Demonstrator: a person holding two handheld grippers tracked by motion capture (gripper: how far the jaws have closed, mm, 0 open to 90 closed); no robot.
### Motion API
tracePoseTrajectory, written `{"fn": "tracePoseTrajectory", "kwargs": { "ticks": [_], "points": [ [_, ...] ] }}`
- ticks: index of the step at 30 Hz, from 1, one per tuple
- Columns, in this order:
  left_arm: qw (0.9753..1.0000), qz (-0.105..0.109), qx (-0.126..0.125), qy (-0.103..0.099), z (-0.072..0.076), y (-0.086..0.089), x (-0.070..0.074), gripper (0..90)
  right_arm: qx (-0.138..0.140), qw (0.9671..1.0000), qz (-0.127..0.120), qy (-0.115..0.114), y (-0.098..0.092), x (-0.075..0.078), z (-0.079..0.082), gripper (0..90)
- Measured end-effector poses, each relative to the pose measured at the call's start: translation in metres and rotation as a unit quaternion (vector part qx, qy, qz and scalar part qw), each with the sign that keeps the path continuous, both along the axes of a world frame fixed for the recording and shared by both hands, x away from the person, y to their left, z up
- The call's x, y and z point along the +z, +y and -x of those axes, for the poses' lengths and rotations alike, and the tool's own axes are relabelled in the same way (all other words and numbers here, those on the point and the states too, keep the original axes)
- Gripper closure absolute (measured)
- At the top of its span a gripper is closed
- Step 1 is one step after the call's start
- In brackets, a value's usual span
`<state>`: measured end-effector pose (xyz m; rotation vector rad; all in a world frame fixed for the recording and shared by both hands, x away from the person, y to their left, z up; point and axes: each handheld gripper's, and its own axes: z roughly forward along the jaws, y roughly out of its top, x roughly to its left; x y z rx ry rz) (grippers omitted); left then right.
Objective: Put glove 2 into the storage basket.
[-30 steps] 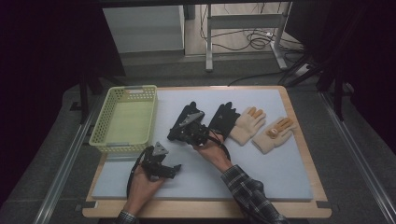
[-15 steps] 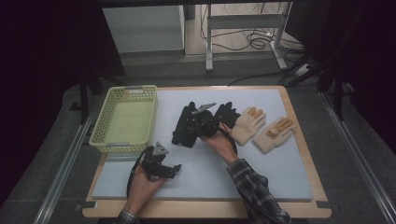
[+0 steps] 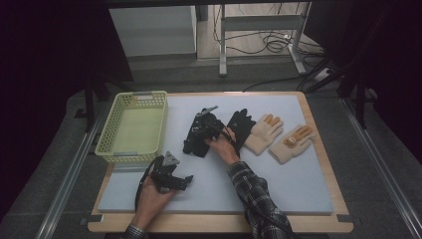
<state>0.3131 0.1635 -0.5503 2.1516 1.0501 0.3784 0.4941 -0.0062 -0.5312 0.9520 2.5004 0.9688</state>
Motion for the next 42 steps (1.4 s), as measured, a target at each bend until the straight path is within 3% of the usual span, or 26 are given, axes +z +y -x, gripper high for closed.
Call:
{"fn": "tracePoseTrajectory", "kwargs": {
  "ticks": [1, 2, 4, 6, 8, 13, 22, 27, 30, 31, 33, 36, 42],
  "points": [
    [1.0, 0.0, 0.0, 0.0, 0.0, 0.0, 0.0, 6.1, -0.008, 0.9999, -0.002, -0.007, -0.001, 0.0, 0.002, 64.9],
    [1.0, 0.0, 0.0, 0.0, 0.0, 0.0, 0.0, 6.1, -0.008, 0.9999, -0.002, -0.007, -0.001, 0.0, 0.002, 64.9],
    [1.0, 0.0, 0.0, 0.0, 0.0, 0.0, 0.0, 6.1, -0.011, 0.9999, 0.001, -0.008, -0.002, 0.001, 0.003, 73.8],
    [1.0, 0.0, 0.0, 0.0, 0.0, 0.0, 0.0, 6.1, -0.005, 0.9997, 0.019, -0.017, 0.003, 0.003, 0.006, 78.8],
    [1.0, 0.0, 0.0, 0.0, 0.0, 0.0, 0.0, 6.1, -0.005, 0.9994, 0.027, -0.023, 0.005, 0.003, 0.008, 79.5],
    [1.0, 0.0, 0.0, 0.0, 0.0, 0.0, 0.0, 6.1, -0.003, 0.9997, 0.015, -0.02, 0.001, 0.012, 0.008, 79.8],
    [1.0, -0.001, 0.0, 0.001, 0.0, 0.0, 0.0, 6.1, 0.024, 0.9991, -0.022, -0.027, -0.024, 0.052, 0.031, 79.7],
    [1.0, 0.0, -0.001, 0.001, 0.0, 0.0, 0.0, 6.1, 0.049, 0.9975, -0.04, -0.031, -0.039, 0.072, 0.054, 79.6],
    [1.0, 0.0, -0.001, 0.0, 0.0, 0.0, 0.0, 6.1, 0.066, 0.9961, -0.046, -0.035, -0.052, 0.081, 0.081, 79.5],
    [1.0, 0.001, -0.001, -0.001, 0.0, 0.0, 0.0, 6.1, 0.066, 0.9961, -0.046, -0.035, -0.052, 0.081, 0.081, 79.5],
    [1.0, 0.002, 0.0, 0.0, 0.0, 0.0, 0.0, 6.1, 0.071, 0.9955, -0.058, -0.026, -0.063, 0.081, 0.102, 79.4],
    [1.0, 0.002, 0.0, 0.0, 0.0, 0.0, 0.0, 6.1, 0.073, 0.9952, -0.062, -0.021, -0.07, 0.079, 0.116, 79.4],
    [1.0, 0.004, 0.002, 0.001, 0.0, 0.0, 0.0, 6.1, 0.08, 0.9945, -0.068, -0.007, -0.084, 0.06, 0.158, 79.2]
  ]
}}
